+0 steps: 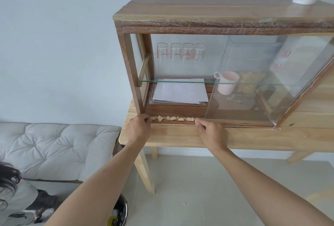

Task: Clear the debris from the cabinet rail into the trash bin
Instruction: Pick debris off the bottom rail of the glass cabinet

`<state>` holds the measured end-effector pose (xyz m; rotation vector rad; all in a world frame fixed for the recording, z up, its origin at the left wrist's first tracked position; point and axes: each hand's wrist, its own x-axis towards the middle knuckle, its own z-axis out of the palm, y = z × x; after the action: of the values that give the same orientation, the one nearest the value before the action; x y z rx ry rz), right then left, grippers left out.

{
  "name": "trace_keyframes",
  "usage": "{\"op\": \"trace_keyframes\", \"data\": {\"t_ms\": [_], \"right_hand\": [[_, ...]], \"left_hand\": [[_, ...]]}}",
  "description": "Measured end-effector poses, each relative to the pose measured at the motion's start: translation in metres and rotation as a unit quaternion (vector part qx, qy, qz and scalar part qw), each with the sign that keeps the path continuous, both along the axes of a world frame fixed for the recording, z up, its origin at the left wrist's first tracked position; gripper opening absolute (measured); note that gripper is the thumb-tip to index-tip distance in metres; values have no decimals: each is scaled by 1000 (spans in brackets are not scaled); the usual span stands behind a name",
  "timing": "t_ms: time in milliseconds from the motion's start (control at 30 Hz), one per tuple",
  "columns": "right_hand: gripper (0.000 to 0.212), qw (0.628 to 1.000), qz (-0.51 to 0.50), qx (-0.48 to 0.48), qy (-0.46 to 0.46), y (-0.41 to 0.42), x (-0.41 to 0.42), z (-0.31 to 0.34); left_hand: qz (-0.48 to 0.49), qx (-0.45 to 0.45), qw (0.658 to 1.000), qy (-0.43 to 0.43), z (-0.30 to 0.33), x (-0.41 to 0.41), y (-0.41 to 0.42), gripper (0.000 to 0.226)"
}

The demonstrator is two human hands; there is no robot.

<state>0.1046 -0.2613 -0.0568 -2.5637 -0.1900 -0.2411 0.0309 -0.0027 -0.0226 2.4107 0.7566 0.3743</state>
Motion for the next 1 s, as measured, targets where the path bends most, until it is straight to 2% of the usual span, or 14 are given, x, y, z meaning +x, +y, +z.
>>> {"op": "trace_keyframes", "data": {"t_ms": [167, 400, 633, 800, 1000], "right_hand": [[18, 998, -23, 60, 22, 9, 1, -5], [17, 993, -26, 111, 12, 24, 2, 3], [21, 997, -10, 63, 47, 27, 1, 6], [19, 996, -13, 46, 78, 34, 10, 17], [17, 994, -3, 8, 107, 40, 21, 27]], "left_hand": [[-26, -40, 997, -58, -6, -1, -3, 18], [-73, -56, 990, -110, -6, 5, -9, 16], [-131, -36, 985, -108, -8, 20, -12, 14], [-137, -3, 989, -53, -11, 30, -11, 17], [-108, -38, 992, -44, -13, 35, -10, 18]]}}
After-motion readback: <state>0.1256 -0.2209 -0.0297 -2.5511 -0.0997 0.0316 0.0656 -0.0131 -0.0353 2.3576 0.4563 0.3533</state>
